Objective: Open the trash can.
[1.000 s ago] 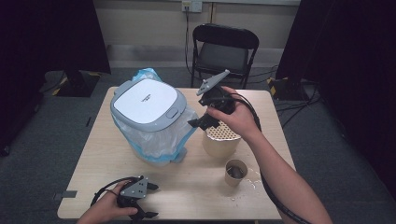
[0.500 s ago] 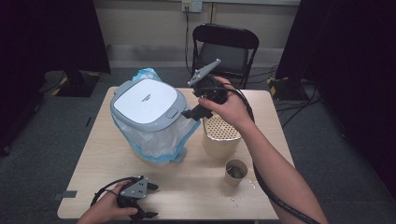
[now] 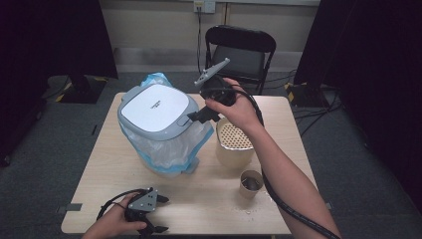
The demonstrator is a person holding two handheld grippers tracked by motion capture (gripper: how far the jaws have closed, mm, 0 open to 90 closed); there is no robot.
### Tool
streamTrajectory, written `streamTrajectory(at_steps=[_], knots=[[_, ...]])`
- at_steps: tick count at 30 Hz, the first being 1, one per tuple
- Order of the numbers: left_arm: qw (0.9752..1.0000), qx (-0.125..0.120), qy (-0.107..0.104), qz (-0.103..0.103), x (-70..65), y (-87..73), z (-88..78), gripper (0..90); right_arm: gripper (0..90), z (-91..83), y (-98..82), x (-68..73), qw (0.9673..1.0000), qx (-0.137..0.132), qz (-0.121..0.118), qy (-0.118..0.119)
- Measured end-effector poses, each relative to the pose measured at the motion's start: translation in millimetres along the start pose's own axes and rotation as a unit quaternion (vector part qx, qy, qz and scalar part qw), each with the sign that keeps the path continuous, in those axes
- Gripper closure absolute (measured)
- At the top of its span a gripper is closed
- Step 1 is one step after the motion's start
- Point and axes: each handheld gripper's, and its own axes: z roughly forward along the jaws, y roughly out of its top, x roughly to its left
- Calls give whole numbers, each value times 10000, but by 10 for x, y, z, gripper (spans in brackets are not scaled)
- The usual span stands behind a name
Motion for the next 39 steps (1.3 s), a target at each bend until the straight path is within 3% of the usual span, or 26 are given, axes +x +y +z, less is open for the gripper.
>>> streamTrajectory(at_steps=[9,20,27,29,31,33,36,39], knots=[[10000,0,0,2,-1,0,0,112,148,111,84,74,10000,-59,21,-33],[10000,19,3,7,-2,1,-1,110,139,151,62,93,9999,-105,84,-30],[10000,19,1,-1,-3,1,-1,107,139,143,59,126,9998,-149,27,-151],[10000,19,0,1,-5,1,1,104,169,88,61,145,9985,-201,-199,-473],[10000,20,-2,5,-4,1,1,104,168,58,40,145,9985,-303,-176,-410],[10000,22,-7,6,-4,2,1,101,156,-39,-76,151,9978,-656,33,-81],[10000,24,-11,7,-4,2,1,100,152,-101,-177,167,9972,-745,-3,-38],[10000,52,-1,36,-1,3,-1,100,152,-209,-412,188,9968,-767,96,221]])
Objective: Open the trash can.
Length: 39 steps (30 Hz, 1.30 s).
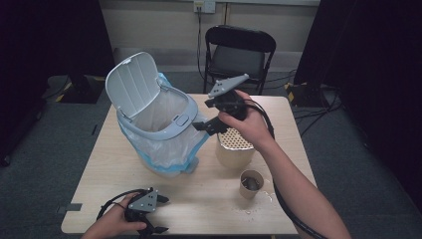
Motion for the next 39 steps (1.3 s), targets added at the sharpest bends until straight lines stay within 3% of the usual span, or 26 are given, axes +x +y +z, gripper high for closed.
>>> streamTrajectory(at_steps=[3,12,39], knots=[[10000,-34,-4,-32,-4,-2,4,100,152,-109,-164,1,9998,-19,142,119],[10000,-34,-8,-38,-4,-3,5,100,143,-376,-531,0,9992,-154,356,61],[10000,-30,-14,-54,-7,-3,6,99,145,-647,-1474,14,9974,-116,694,-126]])
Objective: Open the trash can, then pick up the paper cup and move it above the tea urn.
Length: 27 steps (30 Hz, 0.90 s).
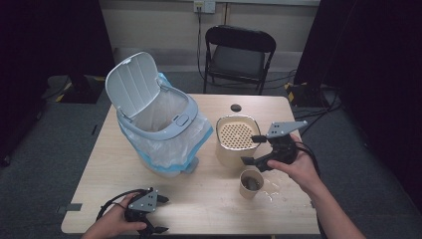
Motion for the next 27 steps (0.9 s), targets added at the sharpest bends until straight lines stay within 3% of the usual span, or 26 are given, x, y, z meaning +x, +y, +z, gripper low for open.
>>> streamTrajectory(at_steps=[19,27], knots=[[10000,-3,-1,-2,0,0,0,99,143,-75,-611,77,9996,233,142,37],[10000,-3,-4,-9,0,0,0,99,143,-93,-763,91,9995,205,251,46]])
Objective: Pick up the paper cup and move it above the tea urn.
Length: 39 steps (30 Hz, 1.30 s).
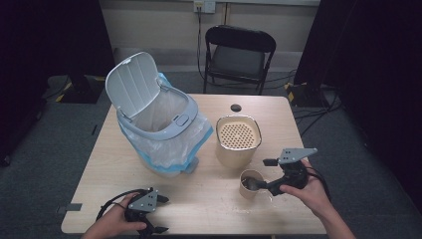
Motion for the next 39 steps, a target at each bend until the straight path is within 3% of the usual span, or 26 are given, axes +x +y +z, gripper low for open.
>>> streamTrajectory(at_steps=[18,39], knots=[[10000,8,1,10,1,0,-1,99,144,-56,-160,57,10000,35,-27,85],[10000,7,2,14,2,0,0,99,144,79,-426,8,9996,246,59,-113]])
